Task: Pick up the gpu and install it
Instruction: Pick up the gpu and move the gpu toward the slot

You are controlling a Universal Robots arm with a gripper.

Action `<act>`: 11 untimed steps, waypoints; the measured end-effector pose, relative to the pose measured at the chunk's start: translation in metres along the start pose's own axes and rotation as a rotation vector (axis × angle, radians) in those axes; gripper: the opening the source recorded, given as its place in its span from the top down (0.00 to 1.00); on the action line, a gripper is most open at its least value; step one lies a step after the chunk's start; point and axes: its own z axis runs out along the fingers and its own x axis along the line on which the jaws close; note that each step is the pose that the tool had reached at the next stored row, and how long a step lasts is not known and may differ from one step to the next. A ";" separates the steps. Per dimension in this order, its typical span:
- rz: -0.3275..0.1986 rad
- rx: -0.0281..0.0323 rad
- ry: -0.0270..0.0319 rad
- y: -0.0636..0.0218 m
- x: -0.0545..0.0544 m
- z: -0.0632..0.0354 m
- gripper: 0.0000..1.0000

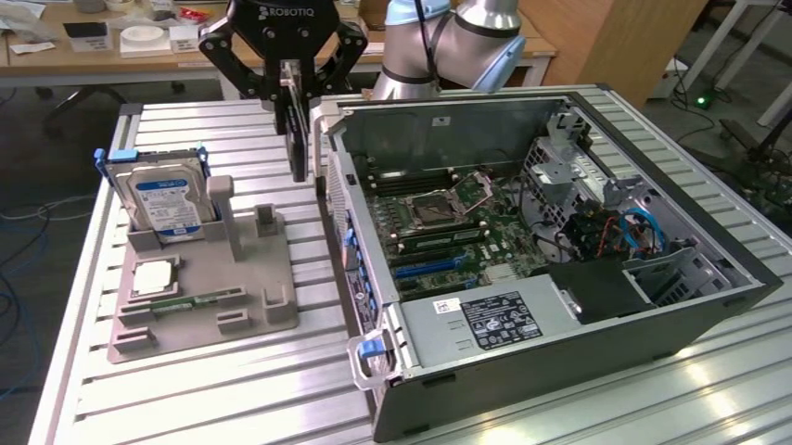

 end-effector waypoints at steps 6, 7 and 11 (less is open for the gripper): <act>0.000 0.0001 0.0001 0.0000 -0.002 0.0000 0.73; 0.000 0.0001 0.0001 -0.0001 -0.004 0.0000 0.73; 0.000 0.0000 0.0000 -0.0003 -0.012 0.0003 0.73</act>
